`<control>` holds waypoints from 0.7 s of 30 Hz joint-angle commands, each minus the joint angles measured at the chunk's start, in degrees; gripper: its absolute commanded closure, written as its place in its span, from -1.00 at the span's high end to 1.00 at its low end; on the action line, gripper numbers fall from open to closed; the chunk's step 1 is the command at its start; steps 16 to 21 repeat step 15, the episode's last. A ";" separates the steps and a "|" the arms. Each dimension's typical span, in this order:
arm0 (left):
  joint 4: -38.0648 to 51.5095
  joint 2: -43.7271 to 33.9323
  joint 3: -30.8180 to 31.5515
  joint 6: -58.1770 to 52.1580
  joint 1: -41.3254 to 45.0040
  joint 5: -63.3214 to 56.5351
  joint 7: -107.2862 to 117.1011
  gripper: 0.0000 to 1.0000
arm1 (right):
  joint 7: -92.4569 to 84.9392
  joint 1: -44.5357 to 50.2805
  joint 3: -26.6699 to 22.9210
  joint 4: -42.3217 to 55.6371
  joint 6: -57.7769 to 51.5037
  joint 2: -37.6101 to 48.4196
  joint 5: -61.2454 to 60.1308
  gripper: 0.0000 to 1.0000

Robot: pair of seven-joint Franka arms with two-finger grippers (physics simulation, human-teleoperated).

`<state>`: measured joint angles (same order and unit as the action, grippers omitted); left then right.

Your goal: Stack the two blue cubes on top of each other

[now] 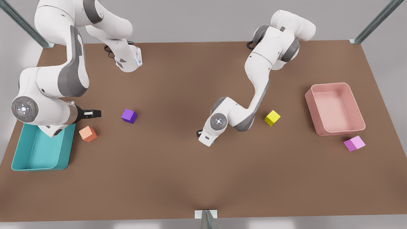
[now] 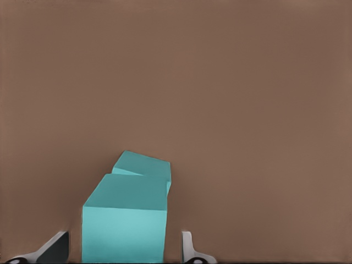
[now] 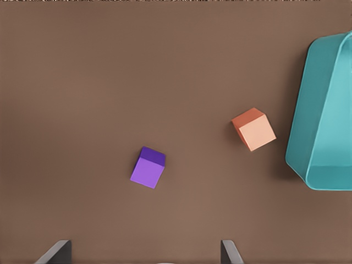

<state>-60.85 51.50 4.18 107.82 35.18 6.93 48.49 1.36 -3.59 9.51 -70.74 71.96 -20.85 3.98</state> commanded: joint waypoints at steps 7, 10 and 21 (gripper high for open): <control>-0.32 -23.81 -0.14 -38.11 -18.02 -8.58 -17.79 1.00 | -0.66 -0.36 -0.11 1.48 -0.33 -0.16 0.15 1.00; -10.33 -32.51 2.06 -33.65 -29.37 -13.09 -49.45 1.00 | -0.74 -0.72 -0.11 1.57 -0.33 -0.16 0.06 1.00; -10.43 -33.31 1.98 -33.99 -29.82 -10.63 -49.55 1.00 | -0.74 -0.80 -0.11 1.57 -0.33 -0.16 -0.03 1.00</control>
